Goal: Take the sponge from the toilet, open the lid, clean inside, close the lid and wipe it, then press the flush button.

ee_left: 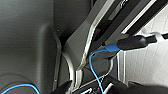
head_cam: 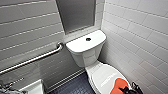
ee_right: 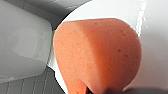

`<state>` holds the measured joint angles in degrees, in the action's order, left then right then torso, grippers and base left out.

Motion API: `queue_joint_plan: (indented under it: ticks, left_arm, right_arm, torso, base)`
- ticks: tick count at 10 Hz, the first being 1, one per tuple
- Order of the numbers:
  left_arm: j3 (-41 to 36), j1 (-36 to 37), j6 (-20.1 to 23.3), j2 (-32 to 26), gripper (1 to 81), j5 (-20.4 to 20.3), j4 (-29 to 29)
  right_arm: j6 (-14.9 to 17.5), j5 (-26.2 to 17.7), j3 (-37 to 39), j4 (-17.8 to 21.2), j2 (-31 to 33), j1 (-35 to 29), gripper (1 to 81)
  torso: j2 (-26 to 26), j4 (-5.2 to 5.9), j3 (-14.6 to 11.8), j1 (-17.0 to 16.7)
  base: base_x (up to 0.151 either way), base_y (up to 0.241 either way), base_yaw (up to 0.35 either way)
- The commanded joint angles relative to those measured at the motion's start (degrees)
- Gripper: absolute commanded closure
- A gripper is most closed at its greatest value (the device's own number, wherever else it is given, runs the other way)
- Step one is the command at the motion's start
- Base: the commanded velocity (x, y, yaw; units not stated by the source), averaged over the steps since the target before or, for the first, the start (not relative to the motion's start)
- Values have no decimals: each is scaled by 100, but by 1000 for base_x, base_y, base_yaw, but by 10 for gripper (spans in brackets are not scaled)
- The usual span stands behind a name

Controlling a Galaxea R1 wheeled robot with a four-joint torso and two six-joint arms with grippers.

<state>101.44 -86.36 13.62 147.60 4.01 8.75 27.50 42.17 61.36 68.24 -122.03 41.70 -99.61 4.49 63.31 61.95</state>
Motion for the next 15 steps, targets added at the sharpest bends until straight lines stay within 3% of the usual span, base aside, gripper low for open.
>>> queue_joint_plan:
  ticks: [1,4,6,8,11,12,15]
  left_arm:
    - [-168,-53,36,-99,10,539,-32]
    - [-150,-53,36,-99,10,539,-23]
    - [-133,-53,36,-90,10,539,4]
    - [-124,-53,36,-81,10,539,12]
    - [-115,-53,36,-64,10,539,12]
    - [-81,-53,36,-47,10,539,12]
    - [-1,-53,36,42,10,539,4]
  right_arm:
    - [792,-437,374,1111,-324,-1131,811]
    - [792,-683,1313,1470,-833,-1712,811]
    - [792,-1167,2186,1903,-1230,-1985,811]
    - [783,-1816,3088,2044,-1668,-2021,811]
    - [774,-2432,4050,2123,-2215,-2108,811]
    - [765,-2573,4112,2123,-2276,-2074,811]
    - [757,-2248,3463,2097,-1795,-1451,811]
  torso:
    - [0,0,0,0]
    - [2,0,0,0]
    - [2,0,0,0]
    - [2,0,2,0]
    - [2,0,2,0]
    - [2,0,2,0]
    - [2,0,2,0]
  base:
    - [0,0,0]
    - [0,0,0]
    - [0,0,0]
    - [0,0,0]
    - [0,0,0]
    - [0,0,0]
    - [0,0,0]
